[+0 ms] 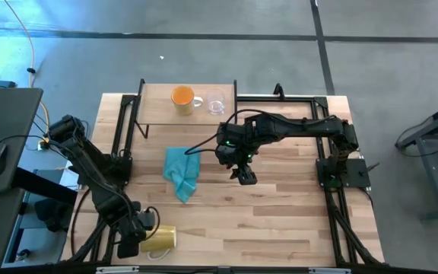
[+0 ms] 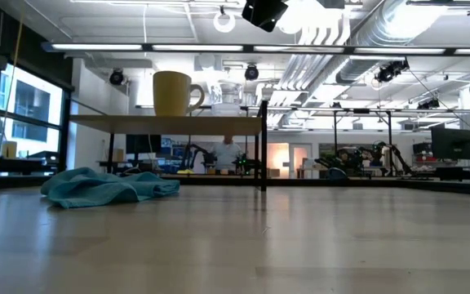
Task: Stack small to large cups/mugs on shelf
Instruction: Put the white mug on the shelf
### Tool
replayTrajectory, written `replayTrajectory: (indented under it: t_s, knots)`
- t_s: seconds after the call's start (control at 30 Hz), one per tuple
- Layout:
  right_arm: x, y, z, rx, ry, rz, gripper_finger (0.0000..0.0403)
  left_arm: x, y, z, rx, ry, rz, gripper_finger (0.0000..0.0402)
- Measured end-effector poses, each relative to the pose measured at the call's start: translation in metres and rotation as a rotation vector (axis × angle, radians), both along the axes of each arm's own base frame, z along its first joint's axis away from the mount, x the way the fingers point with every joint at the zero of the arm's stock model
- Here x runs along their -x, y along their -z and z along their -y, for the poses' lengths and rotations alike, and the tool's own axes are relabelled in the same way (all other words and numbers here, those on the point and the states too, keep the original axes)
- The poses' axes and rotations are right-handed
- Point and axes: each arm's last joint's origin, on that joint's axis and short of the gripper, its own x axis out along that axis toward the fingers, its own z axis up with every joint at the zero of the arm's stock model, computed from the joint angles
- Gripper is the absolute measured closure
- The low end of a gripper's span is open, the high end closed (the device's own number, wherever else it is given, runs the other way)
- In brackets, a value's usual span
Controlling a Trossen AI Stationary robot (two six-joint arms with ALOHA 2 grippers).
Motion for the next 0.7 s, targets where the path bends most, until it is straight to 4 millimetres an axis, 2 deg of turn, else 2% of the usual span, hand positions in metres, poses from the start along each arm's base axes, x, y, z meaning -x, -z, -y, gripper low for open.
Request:
replayTrajectory:
  t_s: [0.23, 0.47, 0.7]
  knots:
    - [0.000, 0.000, 0.000, 0.003, -0.008, 0.005, 0.0222, -0.002, -0.001, 0.003, 0.033, -0.066, -0.003, 0.0371]
    - [0.000, 0.000, 0.000, 0.029, -0.064, 0.028, 0.0222, -0.010, -0.007, 0.012, 0.161, -0.151, 0.021, 0.0371]
    - [0.001, 0.000, 0.005, 0.040, -0.122, 0.042, 0.0222, -0.009, -0.007, 0.011, 0.161, -0.281, -0.058, 0.0367]
